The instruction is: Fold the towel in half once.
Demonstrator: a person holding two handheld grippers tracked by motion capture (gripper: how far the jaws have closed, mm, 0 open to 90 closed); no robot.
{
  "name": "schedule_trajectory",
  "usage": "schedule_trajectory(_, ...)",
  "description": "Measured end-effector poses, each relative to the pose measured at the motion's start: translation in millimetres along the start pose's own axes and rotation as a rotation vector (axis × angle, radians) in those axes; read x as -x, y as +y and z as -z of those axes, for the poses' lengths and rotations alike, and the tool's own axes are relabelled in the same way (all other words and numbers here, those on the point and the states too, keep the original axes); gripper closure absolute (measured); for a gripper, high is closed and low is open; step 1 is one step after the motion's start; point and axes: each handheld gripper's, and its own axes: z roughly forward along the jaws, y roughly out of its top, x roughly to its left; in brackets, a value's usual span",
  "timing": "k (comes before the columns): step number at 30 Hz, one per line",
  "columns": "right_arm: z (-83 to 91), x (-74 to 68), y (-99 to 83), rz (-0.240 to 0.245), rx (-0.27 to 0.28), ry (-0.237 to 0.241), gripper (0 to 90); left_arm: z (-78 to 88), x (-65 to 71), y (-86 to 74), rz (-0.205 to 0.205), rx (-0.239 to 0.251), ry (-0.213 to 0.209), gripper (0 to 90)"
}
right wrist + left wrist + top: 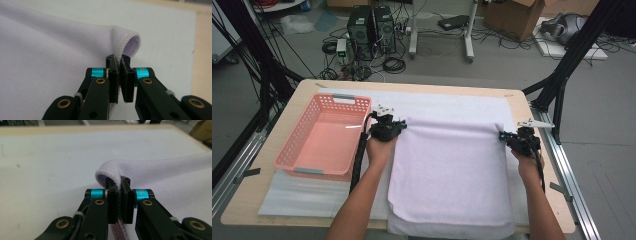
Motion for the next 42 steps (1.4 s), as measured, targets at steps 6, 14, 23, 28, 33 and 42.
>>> schedule_trajectory(6, -9.0, 7.8, 21.2, 0.012, 0.042, -0.044, 86.6, -16.3, -4.2, 23.2, -0.029, 0.016, 0.008, 85.8)
schedule_trajectory(14, -24.5, 16.8, 30.9, -0.016, 0.084, -0.074, 86.5, -30.3, -10.4, 35.0, -0.019, 0.037, -0.001, 85.6)
schedule_trajectory(23, -28.3, 13.0, 28.2, -0.069, 0.026, -0.064, 59.3, -25.4, -9.6, 4.1, 0.042, -0.001, -0.07, 50.6)
schedule_trajectory(28, -19.1, 4.2, 22.9, -0.045, 0.005, -0.04, 54.1, -14.0, 3.9, -4.0, 0.007, 0.027, -0.1, 48.1)
schedule_trajectory(33, -5.4, -1.3, 16.8, -0.052, -0.06, 0.025, 47.5, 0.5, 11.5, -15.6, -0.065, 0.052, -0.107, 47.1)
schedule_trajectory(42, 22.5, -19.6, -9.7, 0.0, -0.036, 0.08, 40.9, 28.2, 17.7, -33.6, -0.061, 0.069, -0.164, 43.2)
